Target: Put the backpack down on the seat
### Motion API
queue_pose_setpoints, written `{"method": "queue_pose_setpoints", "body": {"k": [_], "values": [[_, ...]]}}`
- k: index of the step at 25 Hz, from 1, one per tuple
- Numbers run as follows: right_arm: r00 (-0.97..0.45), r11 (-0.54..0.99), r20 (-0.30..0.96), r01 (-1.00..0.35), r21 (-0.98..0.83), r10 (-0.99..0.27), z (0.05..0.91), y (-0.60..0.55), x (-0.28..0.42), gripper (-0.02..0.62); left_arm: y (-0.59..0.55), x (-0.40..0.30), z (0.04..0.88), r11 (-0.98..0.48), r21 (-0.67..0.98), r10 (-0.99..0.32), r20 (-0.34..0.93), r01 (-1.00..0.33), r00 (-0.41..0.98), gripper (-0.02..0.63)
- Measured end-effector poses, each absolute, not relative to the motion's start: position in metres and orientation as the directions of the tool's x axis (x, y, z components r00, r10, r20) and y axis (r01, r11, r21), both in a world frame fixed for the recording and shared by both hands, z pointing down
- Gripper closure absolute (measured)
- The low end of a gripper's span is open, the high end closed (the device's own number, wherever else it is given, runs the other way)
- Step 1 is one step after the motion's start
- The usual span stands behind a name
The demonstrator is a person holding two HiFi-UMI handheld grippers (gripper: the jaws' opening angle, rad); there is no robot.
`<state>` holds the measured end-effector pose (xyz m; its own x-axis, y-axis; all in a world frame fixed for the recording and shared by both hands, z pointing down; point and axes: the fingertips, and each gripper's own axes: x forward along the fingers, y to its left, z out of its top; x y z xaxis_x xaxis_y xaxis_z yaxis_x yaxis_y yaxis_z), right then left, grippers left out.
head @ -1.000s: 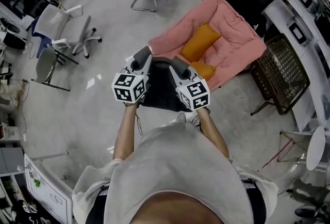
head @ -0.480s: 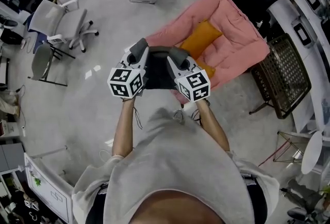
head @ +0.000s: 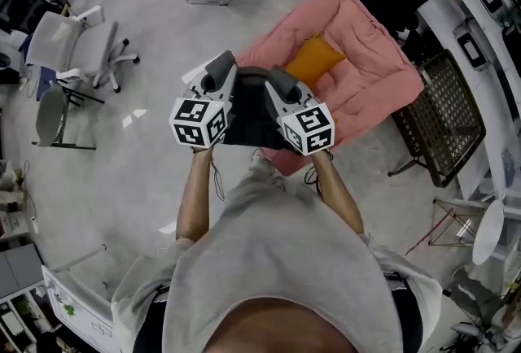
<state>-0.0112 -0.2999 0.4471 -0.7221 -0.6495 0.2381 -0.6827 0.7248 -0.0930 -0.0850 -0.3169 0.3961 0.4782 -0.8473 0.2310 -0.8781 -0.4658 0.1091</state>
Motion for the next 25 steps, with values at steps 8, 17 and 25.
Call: {"method": "queue_pose_setpoints", "body": {"k": [8,17,25], "values": [[-0.676,0.677,0.275,-0.728,-0.106,-0.684,0.459,-0.357,-0.013,0.569,-0.378,-0.085,0.409,-0.515,0.156,-0.808,0.239,-0.843,0.538,0.574],[-0.632,0.623,0.347,-0.767,-0.151,-0.693,0.499,-0.388,-0.001,0.569,-0.412,-0.074,0.445,-0.551,0.210,-0.754,0.289,-0.808,0.590,0.574],[-0.621,0.602,0.409,-0.775,-0.194,-0.668,0.539,-0.408,0.008,0.569,-0.434,-0.064,0.484,-0.554,0.248,-0.715,0.349,-0.795,0.606,0.574]]}}
